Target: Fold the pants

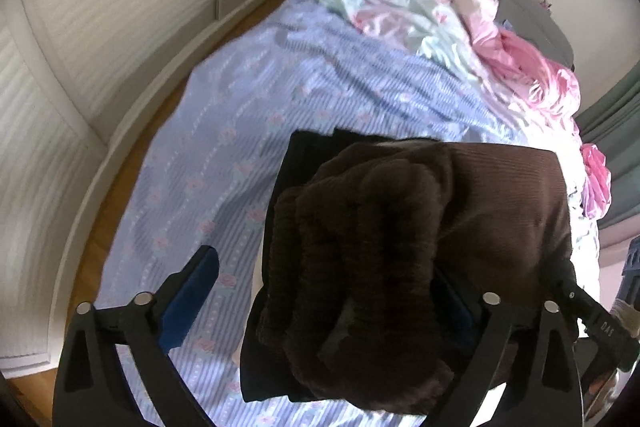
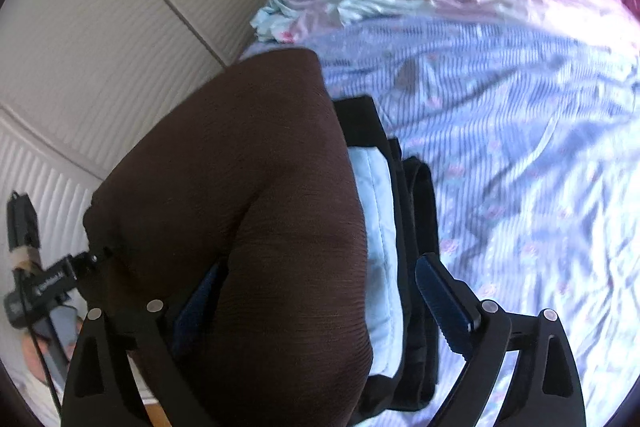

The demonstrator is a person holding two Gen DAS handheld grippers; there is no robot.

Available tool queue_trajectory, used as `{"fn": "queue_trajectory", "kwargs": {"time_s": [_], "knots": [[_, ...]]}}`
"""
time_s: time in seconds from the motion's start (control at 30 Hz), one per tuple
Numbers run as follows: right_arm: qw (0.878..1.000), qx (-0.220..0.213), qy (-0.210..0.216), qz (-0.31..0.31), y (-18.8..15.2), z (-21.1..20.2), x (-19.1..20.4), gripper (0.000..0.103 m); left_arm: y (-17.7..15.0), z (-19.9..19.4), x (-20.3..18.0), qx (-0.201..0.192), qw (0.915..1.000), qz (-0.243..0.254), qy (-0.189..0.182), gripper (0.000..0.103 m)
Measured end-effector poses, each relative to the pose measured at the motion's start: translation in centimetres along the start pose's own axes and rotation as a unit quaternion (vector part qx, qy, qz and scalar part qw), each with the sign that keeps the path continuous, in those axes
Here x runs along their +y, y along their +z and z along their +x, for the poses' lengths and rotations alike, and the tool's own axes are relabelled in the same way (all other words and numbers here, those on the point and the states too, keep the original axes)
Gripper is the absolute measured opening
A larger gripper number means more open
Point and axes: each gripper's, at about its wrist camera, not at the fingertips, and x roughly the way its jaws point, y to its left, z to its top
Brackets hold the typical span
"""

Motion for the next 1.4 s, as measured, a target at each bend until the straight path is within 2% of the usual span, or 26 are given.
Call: {"fn": "queue_trajectory", "kwargs": {"time_s": [0.2, 0.33, 0.43, 0.57, 0.67, 0.8, 0.93, 1.2, 1.4], "knots": [[0.997, -0.055, -0.002, -0.055, 0.0, -4.4, 2.3, 0.094, -0.4, -3.6, -1.2, -0.042, 0.999, 0.012, 0.011, 0.098], [0.994, -0.08, 0.0, -0.07, -0.1, -6.7, 2.8, 0.094, -1.4, -5.3, -1.6, -0.058, 0.9981, 0.017, 0.007, 0.098], [0.993, -0.088, -0.002, -0.074, -0.3, -7.6, 2.9, 0.094, -2.0, -6.1, -2.0, -0.064, 0.9975, 0.025, 0.019, 0.098], [0.993, -0.099, -0.003, -0.068, -1.0, -9.0, 2.6, 0.094, -3.2, -8.8, -3.2, -0.096, 0.9946, 0.032, 0.023, 0.098], [0.989, -0.124, -0.007, -0.075, -2.1, -11.7, 2.6, 0.094, -4.6, -12.1, -4.9, -0.132, 0.9898, 0.042, 0.034, 0.098], [0.981, -0.167, -0.025, -0.097, -3.7, -16.8, 2.5, 0.095, -7.1, -16.6, -8.5, -0.171, 0.981, 0.073, 0.055, 0.102], [0.974, -0.196, -0.04, -0.109, -5.7, -22.3, 1.6, 0.096, -11.0, -20.7, -12.9, -0.208, 0.9699, 0.104, 0.073, 0.103], [0.968, -0.215, -0.049, -0.117, -11.8, -32.1, -2.5, 0.099, -18.7, -26.1, -20.0, -0.227, 0.9621, 0.135, 0.069, 0.103], [0.967, -0.216, -0.07, -0.112, -15.9, -37.7, -6.0, 0.099, -23.5, -28.9, -24.8, -0.225, 0.9604, 0.154, 0.059, 0.103]]}}
